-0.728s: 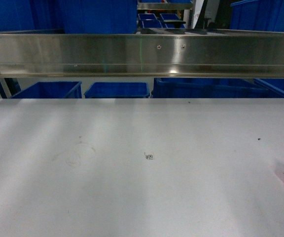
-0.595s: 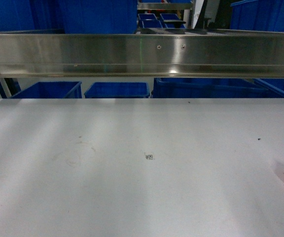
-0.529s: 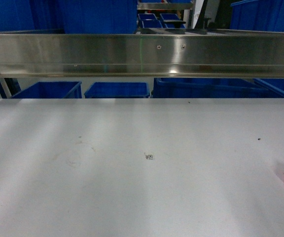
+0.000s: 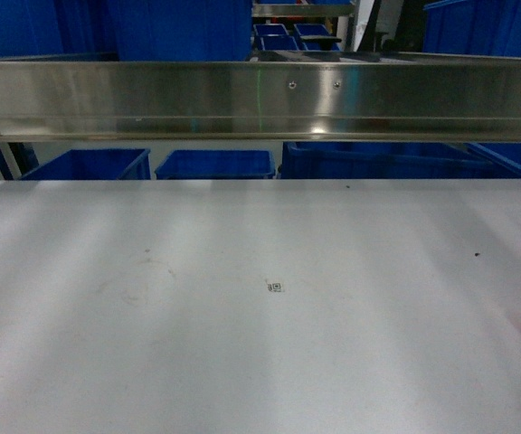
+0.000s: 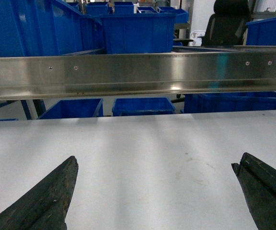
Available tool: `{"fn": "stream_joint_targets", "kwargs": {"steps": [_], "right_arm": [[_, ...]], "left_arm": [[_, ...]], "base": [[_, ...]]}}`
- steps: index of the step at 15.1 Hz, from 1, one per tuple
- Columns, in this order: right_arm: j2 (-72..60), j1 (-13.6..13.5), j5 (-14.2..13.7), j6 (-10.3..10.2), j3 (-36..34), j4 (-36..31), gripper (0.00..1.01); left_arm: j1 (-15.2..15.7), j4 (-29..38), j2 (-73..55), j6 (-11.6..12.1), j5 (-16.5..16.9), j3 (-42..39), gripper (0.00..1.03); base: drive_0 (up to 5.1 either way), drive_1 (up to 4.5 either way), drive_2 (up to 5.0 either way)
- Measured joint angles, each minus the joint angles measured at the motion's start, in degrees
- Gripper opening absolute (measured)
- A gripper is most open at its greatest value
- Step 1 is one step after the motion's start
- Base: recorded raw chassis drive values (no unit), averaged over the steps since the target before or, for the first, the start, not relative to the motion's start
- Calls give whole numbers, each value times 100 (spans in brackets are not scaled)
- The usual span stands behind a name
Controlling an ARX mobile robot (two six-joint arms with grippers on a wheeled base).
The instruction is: Place magnetic block on left shelf second layer
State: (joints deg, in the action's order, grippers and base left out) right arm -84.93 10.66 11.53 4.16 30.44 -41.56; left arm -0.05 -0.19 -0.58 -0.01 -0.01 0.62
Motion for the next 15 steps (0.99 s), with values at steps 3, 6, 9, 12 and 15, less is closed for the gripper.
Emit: {"fn": "stream_joint_targets", "kwargs": {"steps": [3,6,9,12,15], "right_arm": [[157,107,57,-2,4,-136,98],[142,57,61,-26,9,55,98],[-448,-660,-876,-332,293,839,98],[-798,-1117,-1628,-638,1176,1318,98],[-1130,-1255,-1812,-1130,1036,1707,98]], "left_arm": [[0,0,0,0,0,0,98],[0,0,0,0,2,0,98],[0,0,0,0,2,0,98],[0,0,0,0,2,0,98],[0,-2,0,0,2,0,98]], "base": [[0,0,0],[0,0,0],[0,0,0],[0,0,0],[0,0,0]]}}
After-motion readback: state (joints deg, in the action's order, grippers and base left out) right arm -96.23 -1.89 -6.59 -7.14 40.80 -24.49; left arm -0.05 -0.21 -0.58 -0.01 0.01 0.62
